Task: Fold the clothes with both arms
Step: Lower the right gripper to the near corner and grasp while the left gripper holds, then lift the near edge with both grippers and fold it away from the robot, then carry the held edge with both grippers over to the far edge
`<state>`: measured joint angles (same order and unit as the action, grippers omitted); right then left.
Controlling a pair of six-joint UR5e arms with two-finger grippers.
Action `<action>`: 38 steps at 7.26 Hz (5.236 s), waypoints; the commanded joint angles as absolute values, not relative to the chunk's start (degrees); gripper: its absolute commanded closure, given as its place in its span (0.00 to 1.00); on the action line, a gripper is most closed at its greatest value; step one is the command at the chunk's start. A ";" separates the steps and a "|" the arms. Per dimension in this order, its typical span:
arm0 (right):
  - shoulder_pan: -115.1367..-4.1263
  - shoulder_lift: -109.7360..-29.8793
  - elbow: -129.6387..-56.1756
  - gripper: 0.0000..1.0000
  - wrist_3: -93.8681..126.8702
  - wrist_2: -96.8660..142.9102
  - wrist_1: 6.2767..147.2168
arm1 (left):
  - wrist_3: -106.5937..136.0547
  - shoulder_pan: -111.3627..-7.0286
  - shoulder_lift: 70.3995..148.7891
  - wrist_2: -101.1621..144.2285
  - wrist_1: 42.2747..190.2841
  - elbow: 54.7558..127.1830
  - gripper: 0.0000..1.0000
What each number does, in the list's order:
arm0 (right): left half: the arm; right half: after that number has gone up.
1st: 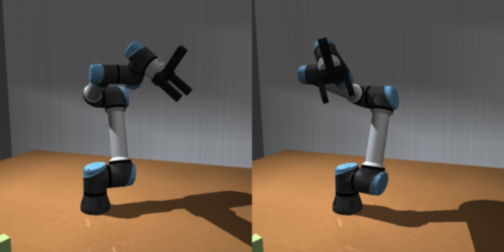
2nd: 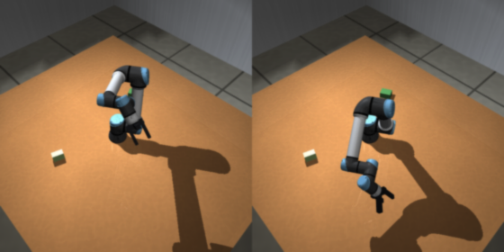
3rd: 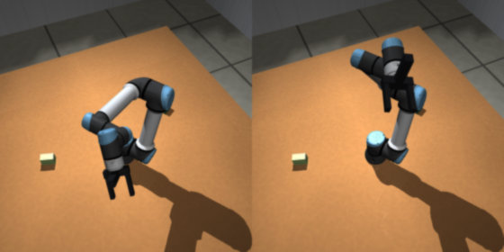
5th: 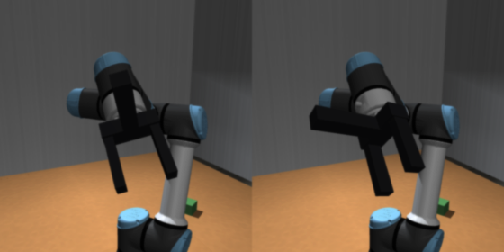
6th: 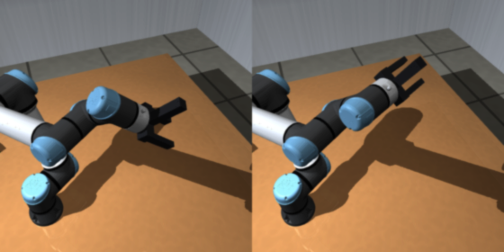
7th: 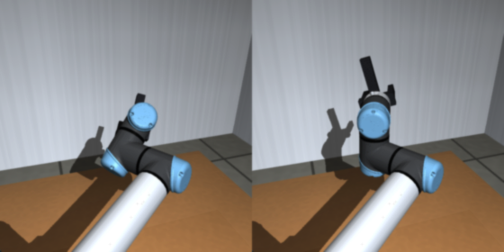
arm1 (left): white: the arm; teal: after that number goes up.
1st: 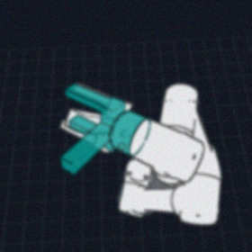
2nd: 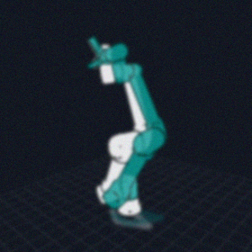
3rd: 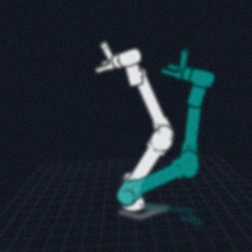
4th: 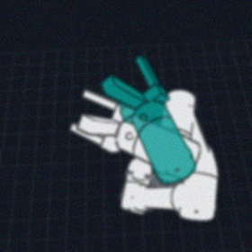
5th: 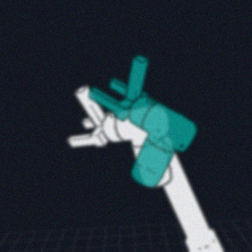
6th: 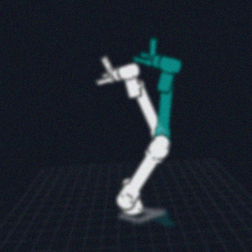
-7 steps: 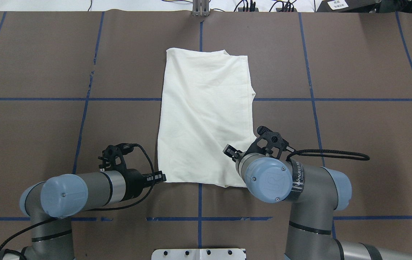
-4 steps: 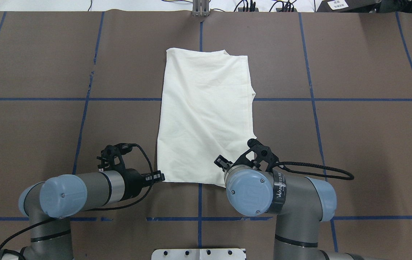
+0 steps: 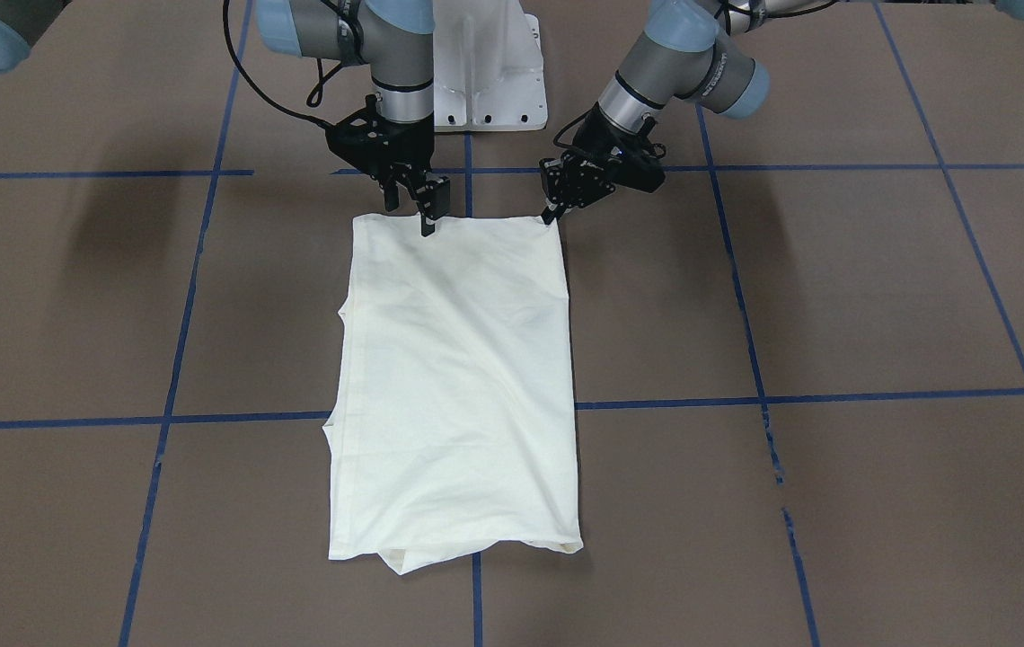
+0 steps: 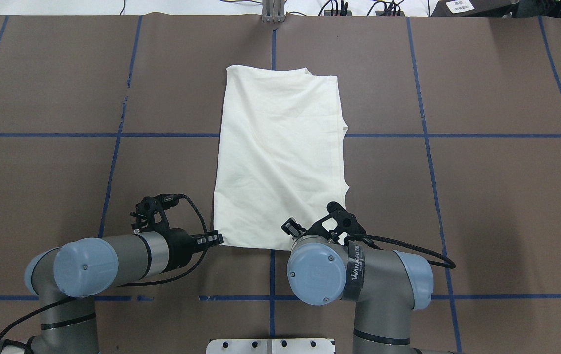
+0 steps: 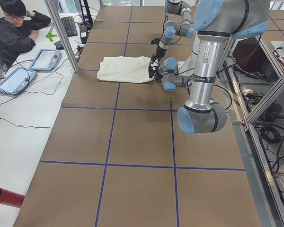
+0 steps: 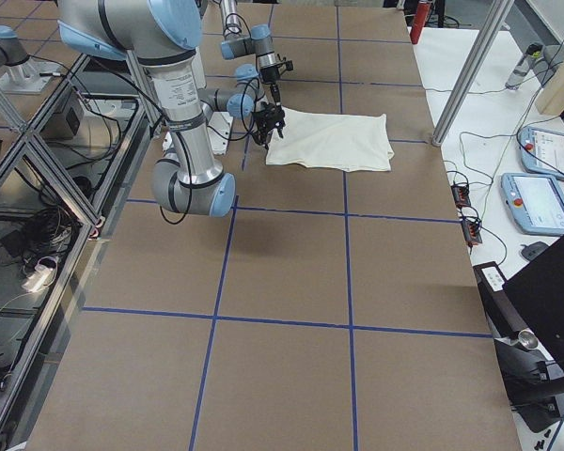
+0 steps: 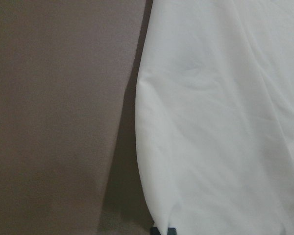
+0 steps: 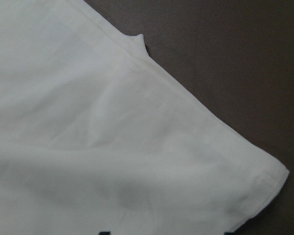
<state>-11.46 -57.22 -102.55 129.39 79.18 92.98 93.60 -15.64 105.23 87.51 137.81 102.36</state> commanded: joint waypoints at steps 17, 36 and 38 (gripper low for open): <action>-10.81 -53.70 -98.79 1.00 130.69 76.46 92.90 | 93.52 -15.64 105.29 87.28 137.81 102.39 1.00; -23.98 -49.49 -98.20 1.00 118.83 79.53 97.22 | 79.28 -32.34 130.94 93.78 99.56 94.87 1.00; -26.62 -48.69 -88.20 1.00 116.20 80.32 84.69 | 77.44 -33.04 131.31 93.69 106.85 87.57 1.00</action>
<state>-24.89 -49.31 -93.99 117.56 79.61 91.45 78.68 -32.52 130.86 93.75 103.00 92.00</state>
